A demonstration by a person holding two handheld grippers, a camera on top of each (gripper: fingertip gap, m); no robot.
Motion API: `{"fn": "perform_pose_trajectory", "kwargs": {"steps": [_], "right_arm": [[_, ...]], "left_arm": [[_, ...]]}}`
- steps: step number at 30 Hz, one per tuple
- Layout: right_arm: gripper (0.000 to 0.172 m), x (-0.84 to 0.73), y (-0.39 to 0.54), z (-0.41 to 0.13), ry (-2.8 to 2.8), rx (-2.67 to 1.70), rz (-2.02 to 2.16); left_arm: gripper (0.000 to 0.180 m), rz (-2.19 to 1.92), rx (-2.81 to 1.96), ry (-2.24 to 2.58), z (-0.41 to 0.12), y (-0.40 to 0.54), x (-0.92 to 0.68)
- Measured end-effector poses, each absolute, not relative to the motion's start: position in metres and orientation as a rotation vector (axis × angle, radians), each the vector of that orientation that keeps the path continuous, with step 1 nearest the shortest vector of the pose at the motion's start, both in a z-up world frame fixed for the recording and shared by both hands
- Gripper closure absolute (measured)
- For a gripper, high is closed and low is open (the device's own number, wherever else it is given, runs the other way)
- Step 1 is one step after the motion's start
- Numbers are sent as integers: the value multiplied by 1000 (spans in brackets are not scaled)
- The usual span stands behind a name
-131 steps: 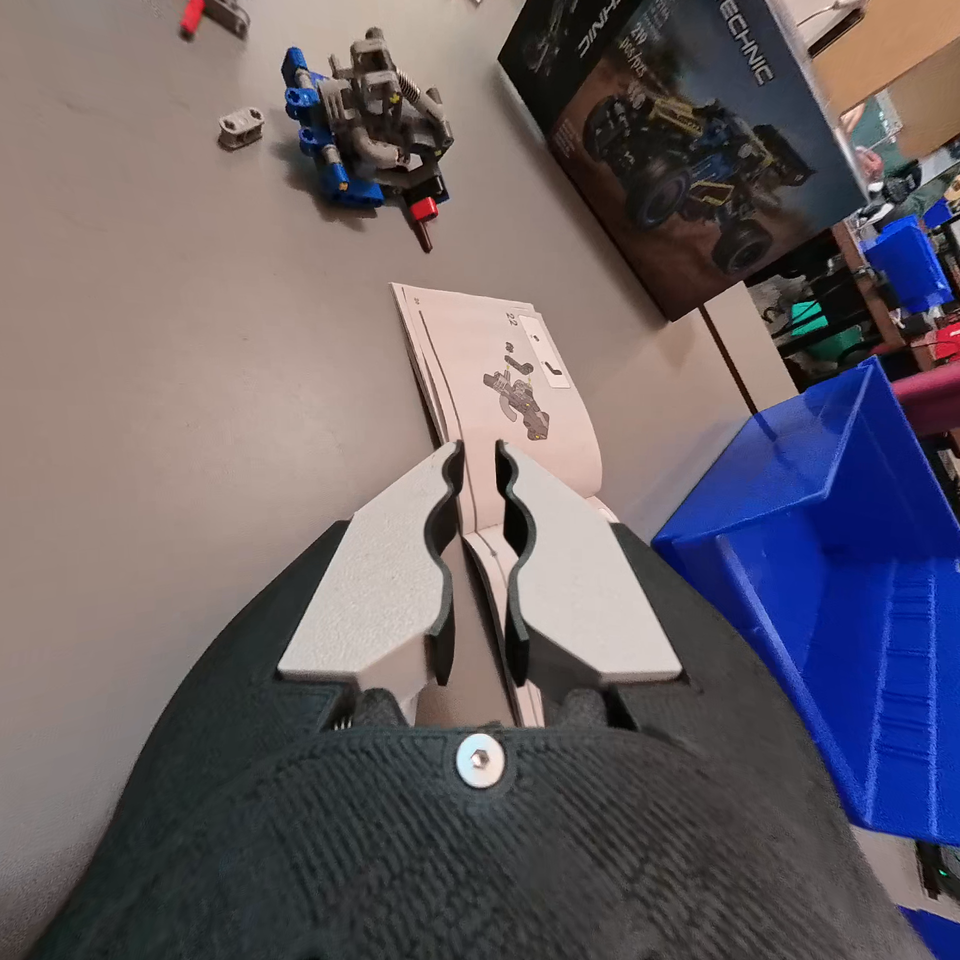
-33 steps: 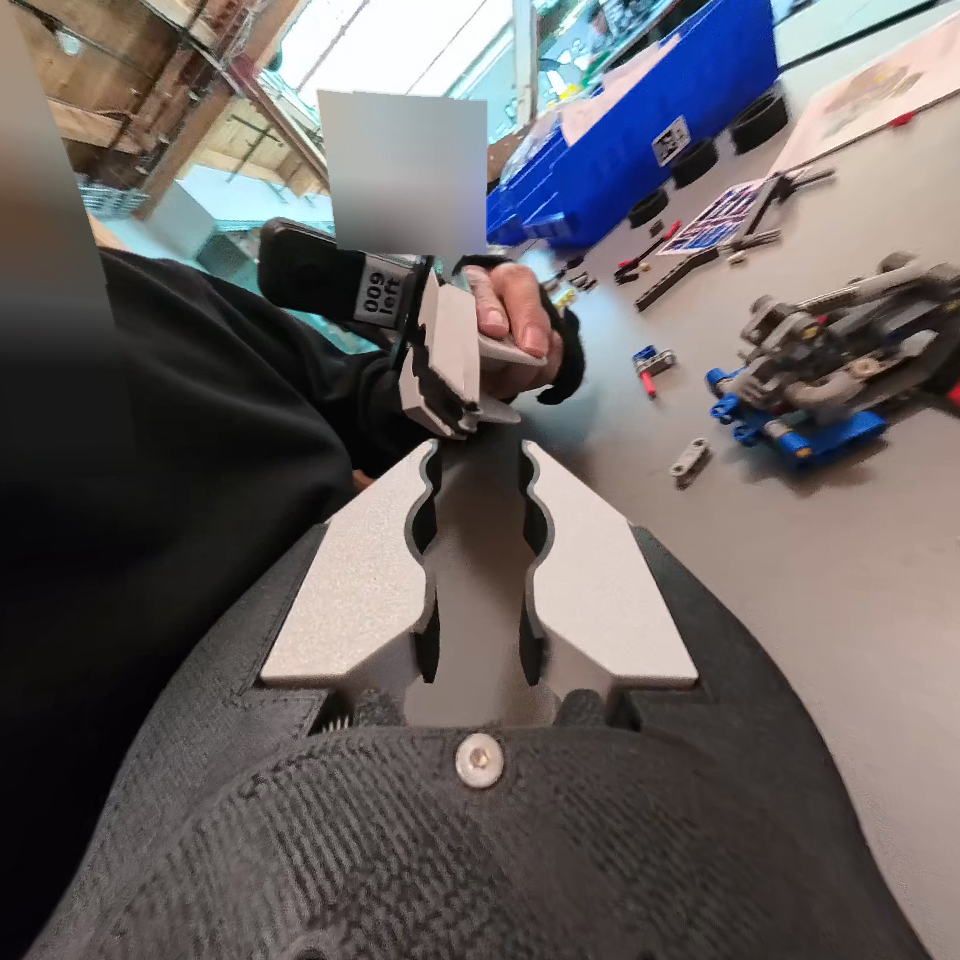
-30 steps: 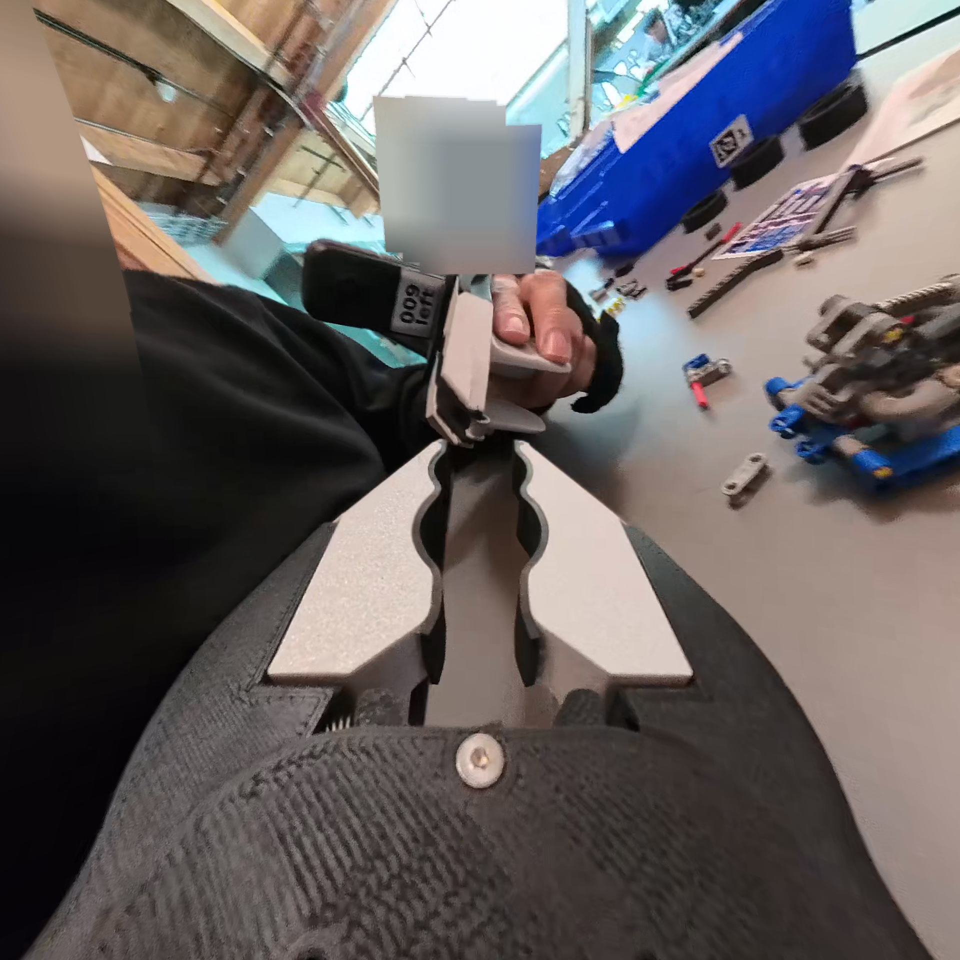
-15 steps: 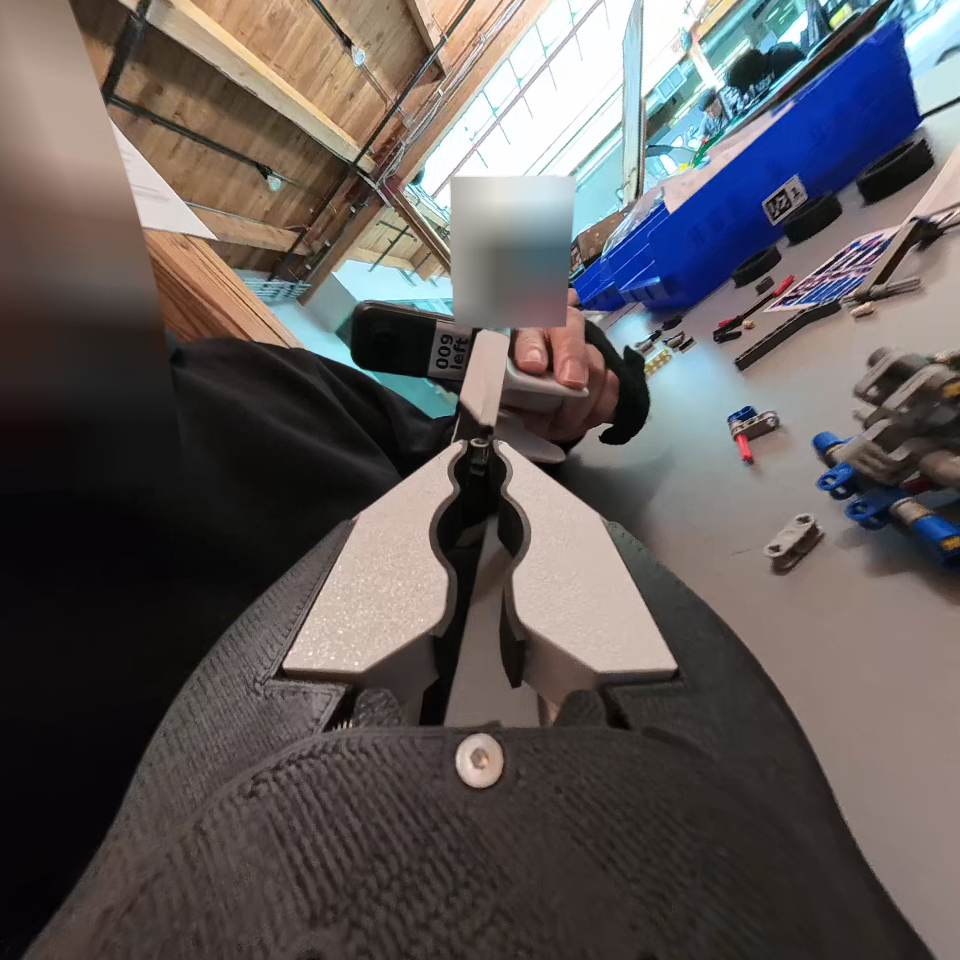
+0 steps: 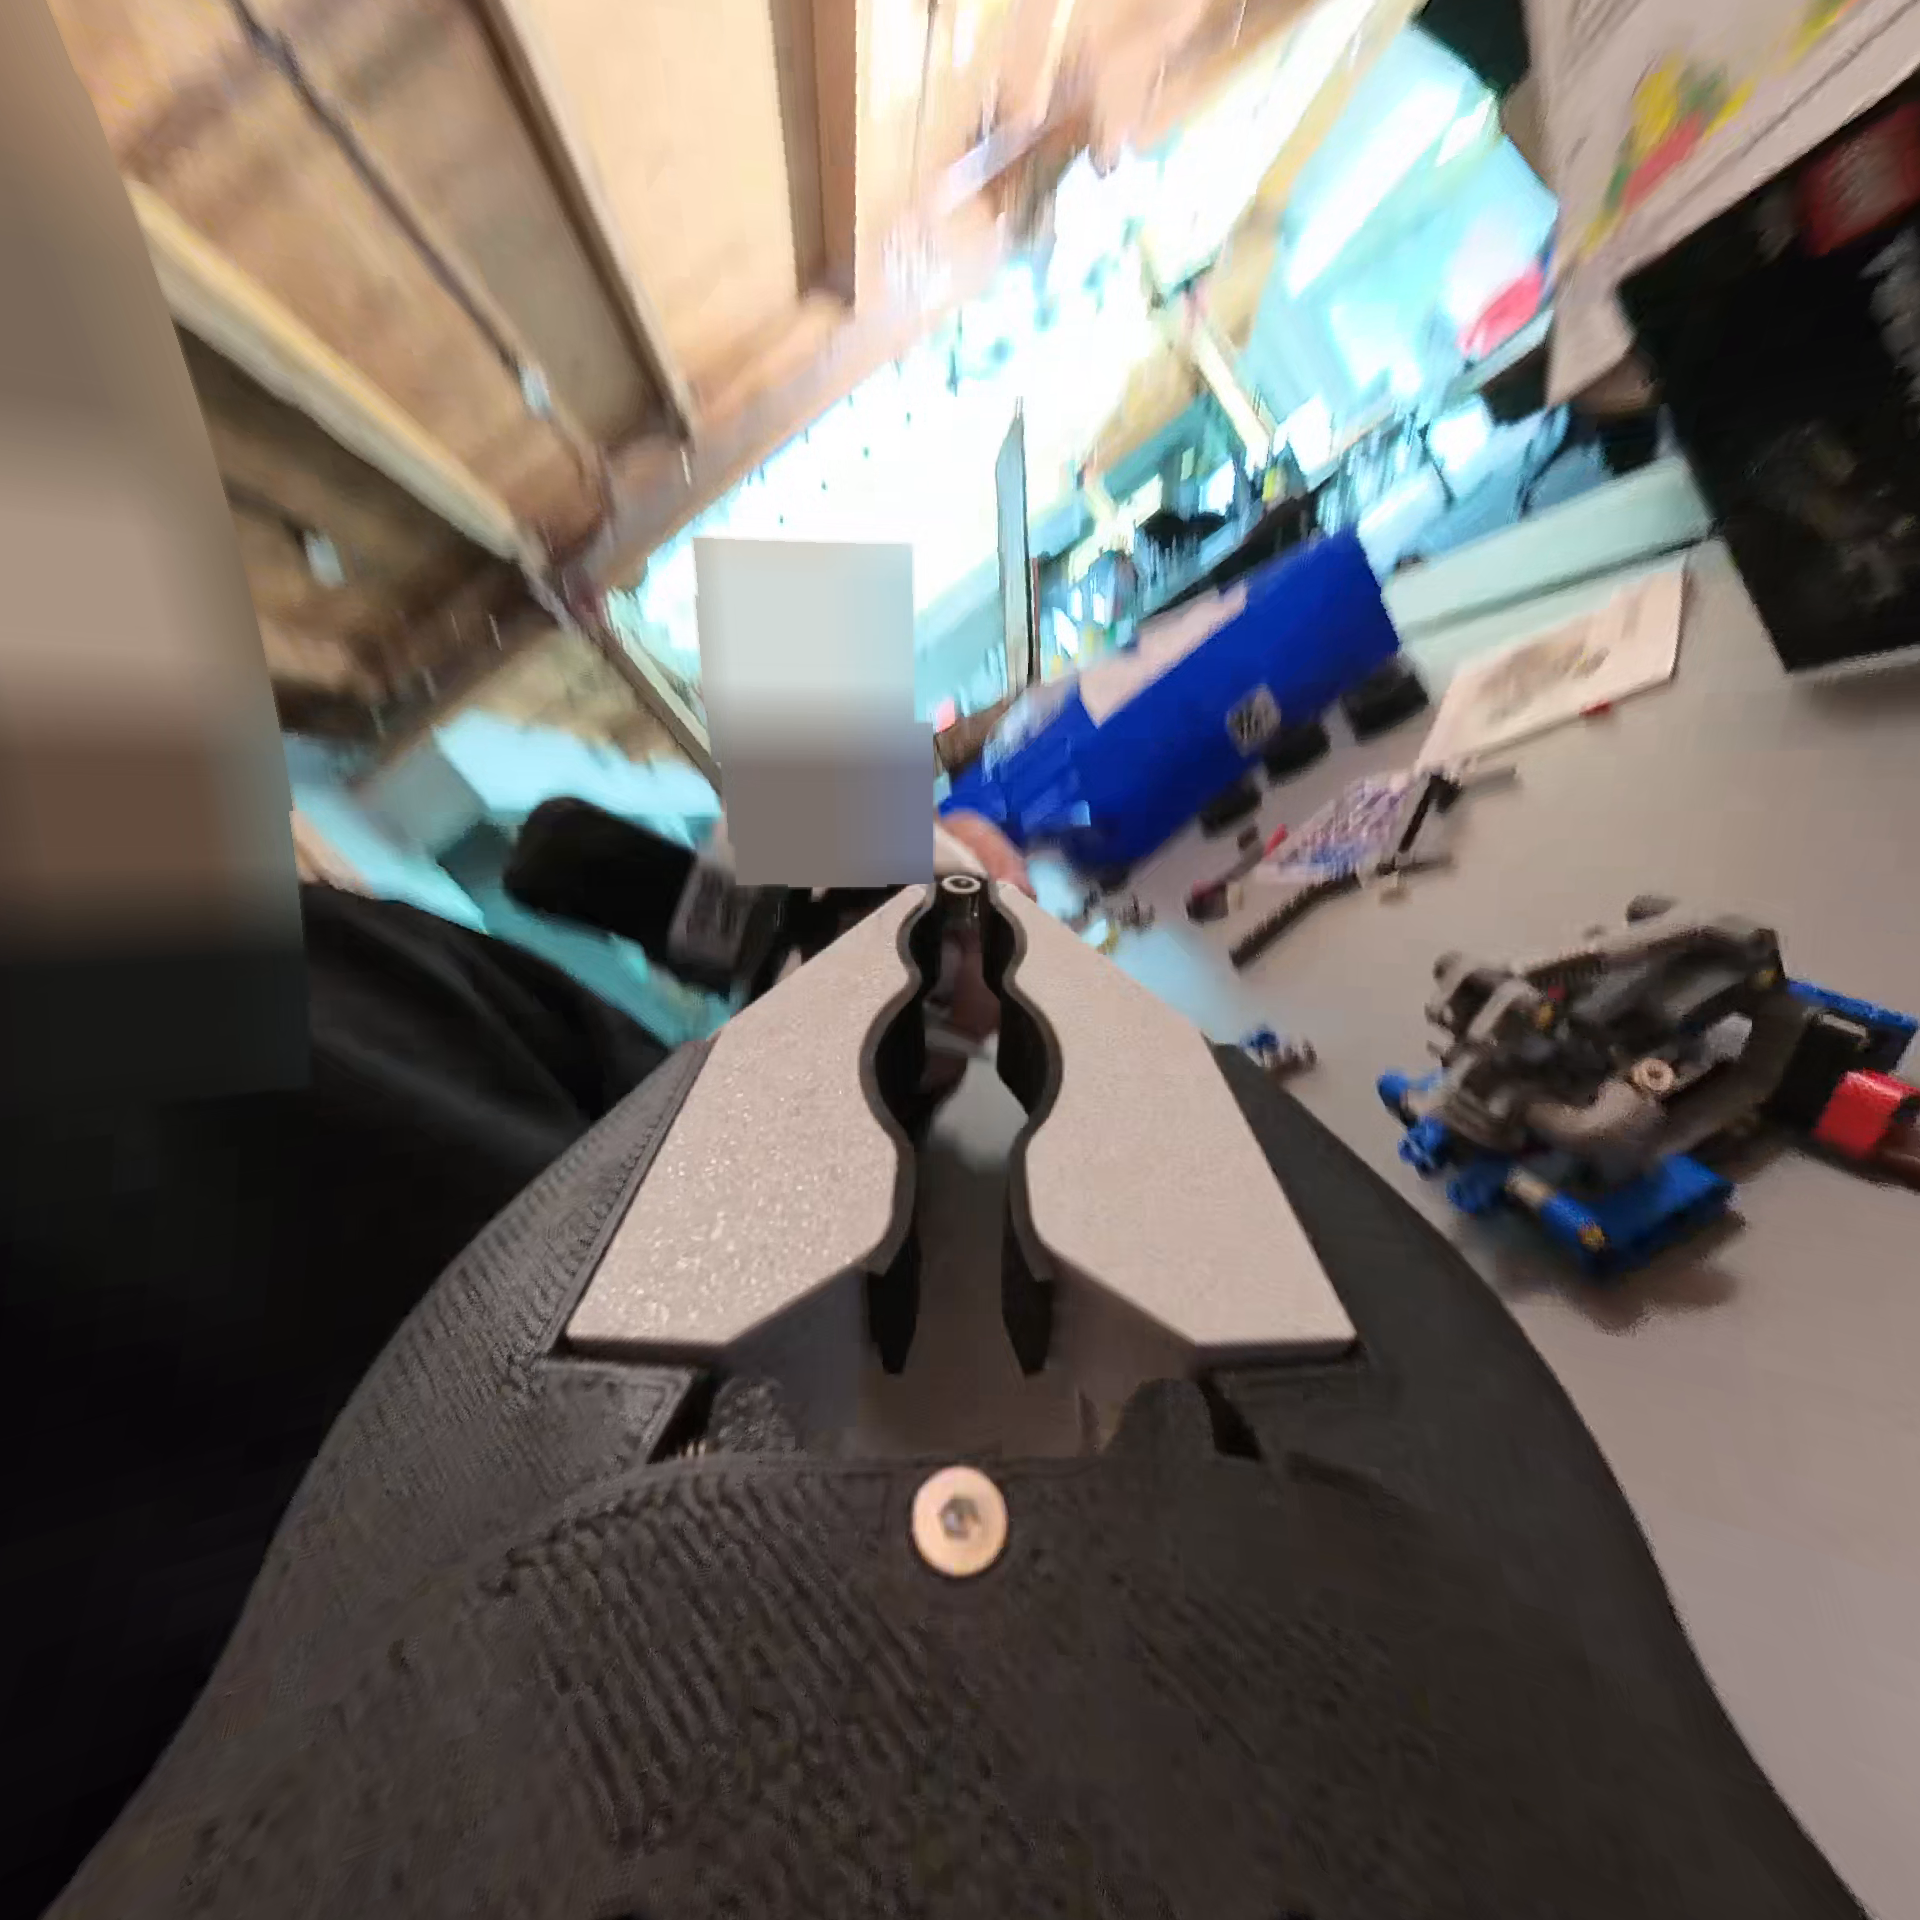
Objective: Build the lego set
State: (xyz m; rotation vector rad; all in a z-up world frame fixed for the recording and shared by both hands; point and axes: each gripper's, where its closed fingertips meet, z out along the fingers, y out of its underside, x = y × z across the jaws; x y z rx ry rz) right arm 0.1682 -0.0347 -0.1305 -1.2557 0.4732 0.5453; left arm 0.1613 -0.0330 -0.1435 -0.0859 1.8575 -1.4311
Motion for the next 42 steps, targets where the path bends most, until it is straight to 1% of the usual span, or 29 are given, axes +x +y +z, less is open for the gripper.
{"fn": "perform_pose_trajectory", "kwargs": {"steps": [2, 5, 7, 8, 12, 17, 24, 25, 28, 31, 38, 42], "right_arm": [[168, 175, -33, -119, 519, -1122, 553], [168, 170, -20, -112, 539, -1039, 586], [167, 162, -11, -108, 541, -1010, 639], [168, 161, -10, -105, 547, -986, 657], [168, 158, -9, -103, 548, -994, 673], [167, 160, -9, -106, 562, -1018, 659], [168, 158, -12, -117, 527, -1127, 632], [166, 156, -13, -119, 515, -1147, 634], [167, 152, -13, -128, 484, -1237, 631], [167, 152, -11, -132, 460, -1285, 570], [168, 162, -16, -134, 528, -1171, 668], [169, 166, -18, -132, 538, -1131, 678]], "left_arm": [[162, -1349, -134, 1736, -131, -30, 165], [165, -1258, -156, 1580, -113, -27, 164], [165, -1210, -160, 1564, -114, -27, 166], [161, -1195, -160, 1566, -115, -27, 167], [167, -1183, -151, 1521, -110, -22, 165], [175, -1154, -148, 1533, -112, -20, 167], [177, -1310, -128, 1716, -124, -23, 165], [180, -1332, -114, 1749, -126, -22, 164], [180, -1403, -57, 1878, -135, -23, 159], [180, -1405, -30, 1894, -138, -22, 160], [180, -1386, -19, 1829, -139, -24, 162], [172, -1389, -42, 1787, -133, -23, 161]]}}
